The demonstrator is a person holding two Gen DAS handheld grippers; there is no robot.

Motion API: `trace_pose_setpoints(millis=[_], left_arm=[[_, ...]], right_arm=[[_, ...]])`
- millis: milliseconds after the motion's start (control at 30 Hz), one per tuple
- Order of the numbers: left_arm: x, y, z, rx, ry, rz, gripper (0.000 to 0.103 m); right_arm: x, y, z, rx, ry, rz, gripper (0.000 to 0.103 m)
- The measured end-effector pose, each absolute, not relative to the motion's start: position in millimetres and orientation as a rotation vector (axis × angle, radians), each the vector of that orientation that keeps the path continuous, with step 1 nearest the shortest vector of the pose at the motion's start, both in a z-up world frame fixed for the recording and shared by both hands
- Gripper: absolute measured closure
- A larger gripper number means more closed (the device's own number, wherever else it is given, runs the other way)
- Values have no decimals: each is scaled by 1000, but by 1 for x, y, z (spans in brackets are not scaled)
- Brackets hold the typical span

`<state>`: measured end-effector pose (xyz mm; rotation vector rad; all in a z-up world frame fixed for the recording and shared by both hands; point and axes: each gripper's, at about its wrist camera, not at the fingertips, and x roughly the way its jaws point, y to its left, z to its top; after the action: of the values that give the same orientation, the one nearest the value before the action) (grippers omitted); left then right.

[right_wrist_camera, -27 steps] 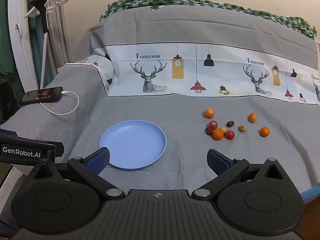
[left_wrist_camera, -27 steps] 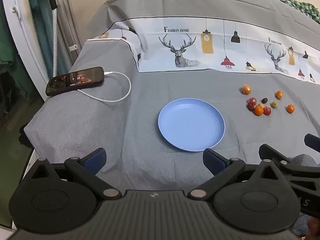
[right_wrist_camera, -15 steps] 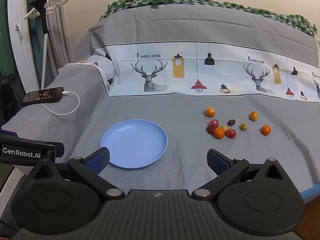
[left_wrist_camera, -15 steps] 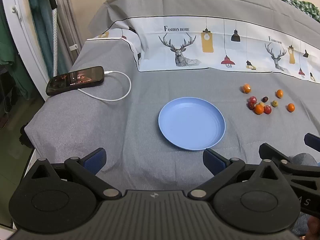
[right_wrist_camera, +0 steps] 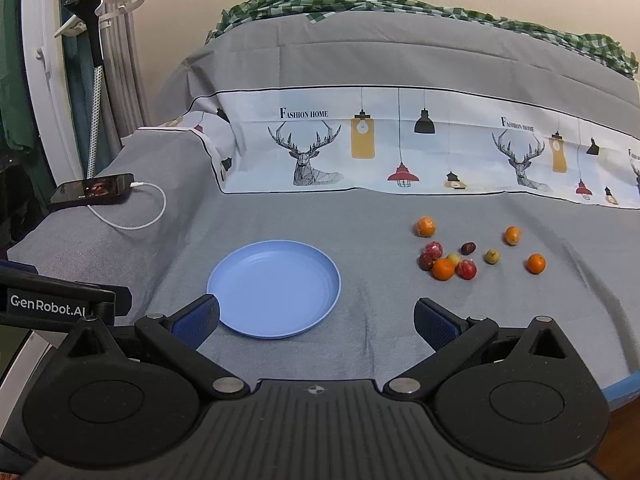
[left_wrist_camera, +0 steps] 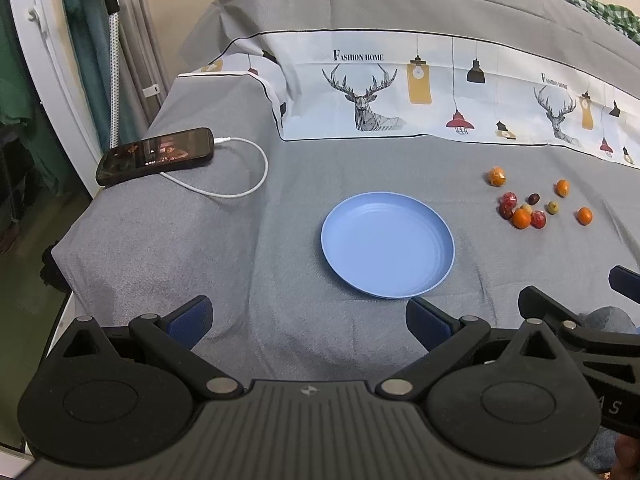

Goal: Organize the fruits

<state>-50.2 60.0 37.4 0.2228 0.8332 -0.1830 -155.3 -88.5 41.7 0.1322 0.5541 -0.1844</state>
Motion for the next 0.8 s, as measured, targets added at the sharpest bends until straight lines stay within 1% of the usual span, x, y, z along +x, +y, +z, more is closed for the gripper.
trace_pose_setpoints(millis=[67, 200, 367, 800], left_arm=[[-50, 61, 36, 224, 836, -183, 0], [-48, 61, 34, 230, 844, -178, 0], [-44, 60, 31, 240, 855, -165, 0], [-44, 58, 28, 254, 869, -164, 0]], right_arm=[[-155, -89, 42, 130, 520, -185, 0], [-153, -89, 41, 132, 523, -181, 1], [-146, -93, 39, 136, 585, -167, 0], [-145, -101, 35, 220, 576, -148, 0]])
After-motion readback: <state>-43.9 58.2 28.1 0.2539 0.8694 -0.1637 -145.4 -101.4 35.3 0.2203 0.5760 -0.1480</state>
